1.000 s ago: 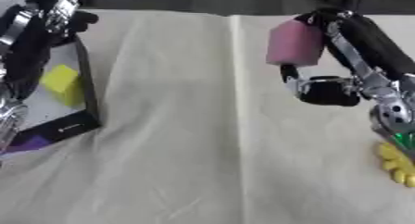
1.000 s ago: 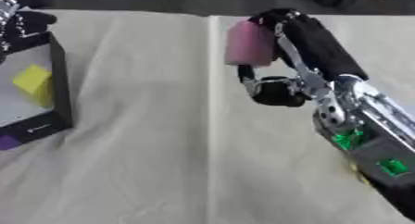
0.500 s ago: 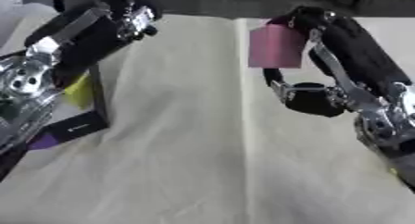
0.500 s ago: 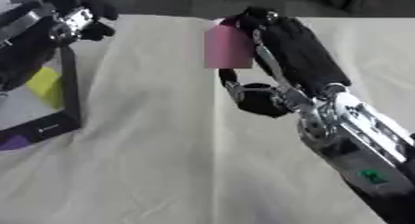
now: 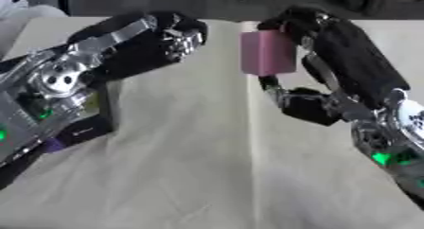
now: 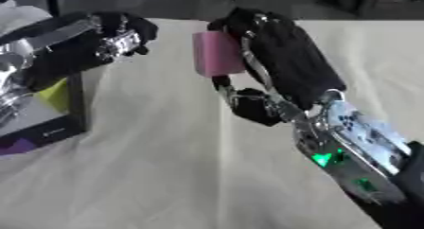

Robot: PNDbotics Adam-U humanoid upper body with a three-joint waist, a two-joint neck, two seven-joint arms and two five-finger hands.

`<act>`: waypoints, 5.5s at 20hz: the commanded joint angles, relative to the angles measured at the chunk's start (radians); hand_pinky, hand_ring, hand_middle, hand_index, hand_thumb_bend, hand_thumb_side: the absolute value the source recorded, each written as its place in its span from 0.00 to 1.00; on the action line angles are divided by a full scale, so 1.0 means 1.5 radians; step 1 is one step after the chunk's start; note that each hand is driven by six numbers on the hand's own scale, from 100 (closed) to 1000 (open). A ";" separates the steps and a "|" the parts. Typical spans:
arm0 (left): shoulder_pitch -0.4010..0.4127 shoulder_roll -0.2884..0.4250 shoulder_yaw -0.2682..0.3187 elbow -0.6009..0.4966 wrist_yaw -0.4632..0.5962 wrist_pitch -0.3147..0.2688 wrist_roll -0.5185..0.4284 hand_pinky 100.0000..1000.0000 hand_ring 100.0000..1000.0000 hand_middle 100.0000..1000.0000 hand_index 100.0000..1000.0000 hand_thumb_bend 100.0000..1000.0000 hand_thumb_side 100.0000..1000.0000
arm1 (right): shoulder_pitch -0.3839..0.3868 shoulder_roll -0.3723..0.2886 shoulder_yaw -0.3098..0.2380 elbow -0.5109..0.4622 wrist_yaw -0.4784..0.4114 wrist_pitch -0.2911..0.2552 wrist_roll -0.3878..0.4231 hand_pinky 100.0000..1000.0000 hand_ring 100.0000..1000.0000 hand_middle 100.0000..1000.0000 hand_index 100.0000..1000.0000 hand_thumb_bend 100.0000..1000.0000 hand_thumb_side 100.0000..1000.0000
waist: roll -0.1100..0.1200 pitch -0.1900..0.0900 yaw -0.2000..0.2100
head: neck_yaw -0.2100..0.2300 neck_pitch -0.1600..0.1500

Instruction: Pick up the objects with one hand, pass them to the other hand, and then place them into the box on the other side of the table.

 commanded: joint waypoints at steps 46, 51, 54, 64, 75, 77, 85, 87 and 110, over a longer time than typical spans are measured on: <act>-0.018 -0.032 -0.008 -0.008 -0.173 0.088 -0.111 1.00 0.85 0.82 0.89 0.39 0.69 | 0.002 0.005 0.012 -0.014 0.114 -0.048 -0.096 0.75 0.50 0.49 0.54 0.00 0.00 | -0.007 -0.012 0.007 | 0.011 -0.008; -0.017 -0.035 -0.008 -0.008 -0.165 0.099 -0.110 1.00 0.84 0.81 0.88 0.36 0.69 | 0.005 0.002 0.015 -0.014 0.113 -0.061 -0.112 0.75 0.51 0.49 0.54 0.00 0.00 | -0.007 -0.012 0.008 | 0.013 -0.008; -0.018 -0.039 -0.011 -0.008 -0.147 0.097 -0.110 0.99 0.84 0.80 0.88 0.35 0.68 | 0.005 0.003 0.017 -0.014 0.115 -0.068 -0.114 0.76 0.51 0.49 0.54 0.00 0.00 | -0.007 -0.012 0.007 | 0.013 -0.008; -0.028 -0.052 -0.019 -0.008 -0.085 0.078 -0.121 0.97 0.83 0.79 0.85 0.23 0.65 | 0.007 0.003 0.019 -0.014 0.116 -0.088 -0.107 0.76 0.51 0.49 0.54 0.00 0.00 | -0.006 -0.012 0.006 | 0.015 -0.005; -0.022 -0.060 -0.013 -0.005 0.006 0.106 -0.042 0.84 0.68 0.60 0.67 0.00 0.47 | 0.011 0.001 0.020 -0.014 0.109 -0.095 -0.108 0.77 0.52 0.50 0.55 0.00 0.00 | -0.007 -0.012 0.006 | 0.018 -0.005; -0.022 -0.062 -0.014 -0.002 0.030 0.106 -0.022 0.81 0.63 0.55 0.61 0.00 0.40 | 0.012 0.000 0.021 -0.014 0.107 -0.096 -0.107 0.77 0.54 0.53 0.58 0.04 0.00 | -0.007 -0.013 0.005 | 0.018 -0.005; -0.021 -0.061 -0.022 0.008 0.084 0.106 0.055 0.76 0.48 0.35 0.34 0.00 0.30 | 0.013 -0.005 0.022 -0.014 0.104 -0.101 -0.077 0.78 0.68 0.69 0.70 0.31 0.00 | -0.008 -0.015 0.005 | 0.018 -0.003; -0.020 -0.058 -0.025 0.012 0.081 0.106 0.068 0.75 0.47 0.34 0.32 0.00 0.28 | 0.013 -0.007 0.022 -0.014 0.110 -0.099 -0.063 0.79 0.70 0.72 0.73 0.29 0.07 | -0.008 -0.016 0.004 | 0.019 -0.002; 0.099 0.054 0.070 0.046 0.028 0.051 0.149 0.75 0.43 0.29 0.28 0.00 0.26 | 0.023 -0.051 0.018 -0.014 0.122 -0.088 0.032 0.85 0.82 0.87 0.89 0.27 0.28 | -0.015 -0.017 0.002 | 0.021 -0.004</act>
